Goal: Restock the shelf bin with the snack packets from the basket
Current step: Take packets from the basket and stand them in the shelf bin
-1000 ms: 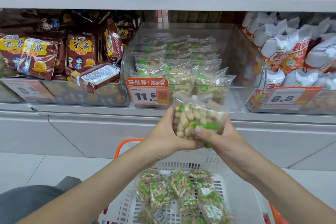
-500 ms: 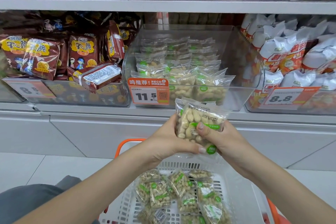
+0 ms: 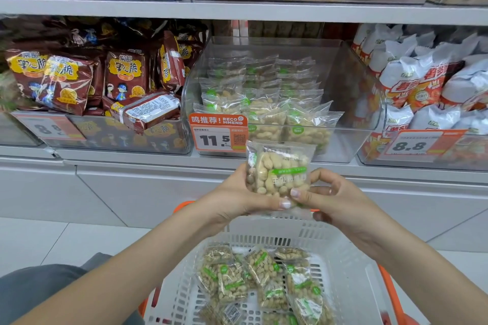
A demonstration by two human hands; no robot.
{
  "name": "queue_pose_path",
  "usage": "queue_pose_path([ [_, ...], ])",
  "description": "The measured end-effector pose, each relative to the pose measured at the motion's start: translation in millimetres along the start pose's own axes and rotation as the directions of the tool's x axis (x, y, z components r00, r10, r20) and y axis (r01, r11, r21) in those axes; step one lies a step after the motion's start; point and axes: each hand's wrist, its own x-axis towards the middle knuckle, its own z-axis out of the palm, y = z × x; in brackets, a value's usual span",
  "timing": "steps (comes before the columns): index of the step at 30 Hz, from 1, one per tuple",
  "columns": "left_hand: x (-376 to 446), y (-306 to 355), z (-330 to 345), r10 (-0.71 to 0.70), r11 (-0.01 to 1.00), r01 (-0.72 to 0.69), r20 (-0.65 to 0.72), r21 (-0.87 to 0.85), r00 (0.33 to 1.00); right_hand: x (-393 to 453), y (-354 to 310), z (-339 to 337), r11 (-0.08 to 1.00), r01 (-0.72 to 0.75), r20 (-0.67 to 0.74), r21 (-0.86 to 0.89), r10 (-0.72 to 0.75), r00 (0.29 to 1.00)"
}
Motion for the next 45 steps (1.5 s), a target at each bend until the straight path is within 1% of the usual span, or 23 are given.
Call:
queue_pose_path([
  [2,-2.2,7.1,-4.5,-0.032,0.999,0.033,0.047,-0.020,0.998,2.6,-1.8,-5.2,0.999,0.051,-0.025,0.009,-0.051,0.998],
  [6,-6.4,20.6,-16.6,-0.147,0.955,0.167,0.099,-0.247,0.984,1.4,-9.0,-10.7,0.987,0.129,-0.075,0.094,-0.122,0.990],
  [8,-7.9,22.5,-20.0,-0.180,0.940,0.199,0.092,-0.277,0.979,-1.0,-14.3,-10.8,0.976,0.185,-0.048,0.114,-0.181,0.982],
  [11,-10.0,22.4,-15.1,-0.168,0.965,0.191,0.135,-0.181,0.977,-3.3,-19.1,-7.1,0.956,0.275,-0.003,0.101,-0.276,0.961],
  [14,-7.6,15.7,1.3,-0.154,0.986,0.164,0.194,-0.039,0.969,-5.5,-22.6,2.1,0.939,0.345,-0.014,-0.008,-0.345,0.939],
  [18,-14.1,2.7,22.6,-0.086,0.996,0.080,0.222,0.035,0.971,-5.5,-24.7,7.7,0.905,0.421,-0.037,-0.066,-0.423,0.905],
  [20,-19.2,-2.2,29.3,-0.058,0.995,0.035,0.240,0.098,0.969,-6.1,-25.5,9.6,0.877,0.452,-0.043,-0.163,-0.464,0.885],
  [23,-20.6,-8.9,34.4,-0.030,0.993,0.010,0.180,0.114,0.983,-7.0,-23.2,12.5,0.821,0.486,-0.021,-0.299,-0.515,0.857],
  [26,-16.4,-9.1,30.8,-0.015,0.996,0.013,0.029,0.093,0.999,-3.5,-19.8,4.3,0.766,0.496,-0.087,-0.409,-0.574,0.814],
  [27,-14.6,-8.0,27.9,0.005,0.998,-0.004,-0.003,0.063,1.000,-1.4,-17.3,-0.3,0.787,0.449,-0.113,-0.422,-0.537,0.836],
  [29,-13.4,-2.9,21.3,0.057,0.998,-0.058,-0.028,-0.009,0.998,-2.3,-11.0,-2.6,0.908,0.277,-0.117,-0.314,-0.326,0.938],
  [30,-13.6,0.0,18.7,0.085,0.996,-0.085,-0.019,-0.031,0.996,-3.9,-6.2,0.1,0.955,0.202,-0.059,-0.215,-0.219,0.974],
  [31,-14.9,2.6,16.5,0.108,0.993,-0.108,0.010,-0.037,0.994,-4.7,-0.5,3.1,0.981,0.156,0.027,-0.118,-0.153,0.988],
  [33,-19.1,7.7,15.8,0.134,0.991,-0.135,0.093,0.003,0.987,-6.6,7.7,8.3,0.992,0.121,0.182,0.020,-0.122,0.976],
  [35,-19.5,7.4,14.1,0.162,0.972,-0.179,0.117,0.152,0.980,-8.9,7.3,13.9,0.982,0.175,0.221,0.068,-0.185,0.957],
  [37,-18.5,12.2,10.7,0.212,0.897,-0.225,0.076,0.380,0.974,-7.2,1.6,14.2,0.976,0.198,0.173,0.087,-0.210,0.962],
  [38,-18.5,18.2,7.3,0.246,0.861,-0.239,0.044,0.449,0.968,-5.2,-4.3,13.2,0.972,0.209,0.135,0.103,-0.222,0.966],
  [40,-17.5,35.8,-3.2,0.354,0.841,-0.283,-0.074,0.462,0.932,3.8,-23.7,8.0,0.962,0.222,0.026,0.160,-0.229,0.973],
  [41,-16.4,44.0,-12.1,0.442,0.807,-0.325,-0.139,0.493,0.886,11.5,-38.0,2.8,0.948,0.238,0.002,0.210,-0.244,0.970],
  [42,-13.3,51.9,-23.0,0.554,0.714,-0.351,-0.182,0.606,0.812,19.2,-56.3,-1.2,0.928,0.250,-0.006,0.275,-0.259,0.966],
  [43,-8.4,57.0,-36.0,0.669,0.547,-0.323,-0.172,0.772,0.723,29.0,-74.5,-3.7,0.912,0.254,-0.011,0.321,-0.264,0.964],
  [44,-2.0,59.5,-48.8,0.766,0.342,-0.259,-0.108,0.903,0.634,40.5,-93.2,-3.9,0.916,0.244,-0.001,0.319,-0.257,0.966],
  [45,7.3,57.0,-60.5,0.804,0.182,-0.183,-0.039,0.966,0.593,55.1,-109.0,-0.6,0.928,0.233,0.015,0.290,-0.248,0.969],
])
